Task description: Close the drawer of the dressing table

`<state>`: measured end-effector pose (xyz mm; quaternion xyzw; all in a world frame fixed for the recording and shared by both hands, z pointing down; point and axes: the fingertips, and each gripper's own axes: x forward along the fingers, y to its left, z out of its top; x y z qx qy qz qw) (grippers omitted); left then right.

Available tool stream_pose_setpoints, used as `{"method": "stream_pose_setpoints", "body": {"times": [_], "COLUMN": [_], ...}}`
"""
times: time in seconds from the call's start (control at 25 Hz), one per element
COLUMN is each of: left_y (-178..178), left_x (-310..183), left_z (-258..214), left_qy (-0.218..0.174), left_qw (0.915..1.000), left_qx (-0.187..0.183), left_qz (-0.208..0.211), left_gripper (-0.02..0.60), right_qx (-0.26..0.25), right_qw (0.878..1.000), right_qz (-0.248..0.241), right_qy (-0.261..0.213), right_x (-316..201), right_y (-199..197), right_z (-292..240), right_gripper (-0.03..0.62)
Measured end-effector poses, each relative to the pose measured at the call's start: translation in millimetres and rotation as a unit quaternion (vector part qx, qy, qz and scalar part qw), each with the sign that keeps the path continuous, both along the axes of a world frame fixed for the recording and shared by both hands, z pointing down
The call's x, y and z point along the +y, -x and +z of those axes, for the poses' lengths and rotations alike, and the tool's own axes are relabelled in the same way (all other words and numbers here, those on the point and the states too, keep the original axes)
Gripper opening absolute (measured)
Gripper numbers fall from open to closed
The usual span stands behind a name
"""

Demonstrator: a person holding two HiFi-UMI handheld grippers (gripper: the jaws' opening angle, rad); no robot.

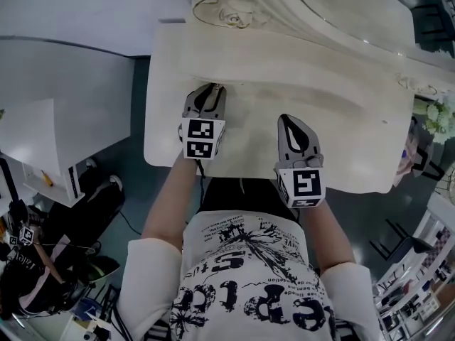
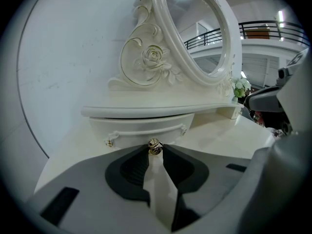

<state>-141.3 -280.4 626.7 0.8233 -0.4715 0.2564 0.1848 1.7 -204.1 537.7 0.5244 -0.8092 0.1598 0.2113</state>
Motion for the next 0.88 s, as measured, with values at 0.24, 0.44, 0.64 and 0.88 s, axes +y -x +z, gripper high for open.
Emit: {"method": "stream_pose_setpoints", "body": {"times": [0.24, 0.44, 0.64, 0.88], "left_y": [-2, 0, -2, -7], "left_x": [-14, -17, -19, -12], "left_z": [1, -1, 1, 4], "left_qy": [0.008, 0.006, -0.003, 0.023], "left_qw": [1.0000, 1.0000, 0.9999, 0.9990], "left_qx": [-0.006, -0.002, -0.011, 0.035], "left_qz": [-0.002, -0.002, -0.004, -0.017], "left_gripper": [0.101, 0.101, 0.103, 0.161], "right_qx": [-0.007, -0.008, -0.009, -0.014], "right_qw": [1.000, 1.000, 1.000, 1.000], "right_qz": [0.009, 0.015, 0.021, 0.015], "right_qy": [0.020, 0.019, 0.018, 0.017], "right_x": [-2, -4, -7, -5], "right_y": [-3, -6, -12, -15], "right_z": [7, 4, 3, -3], "right_gripper": [0.017, 0.017, 0.017, 0.017]}}
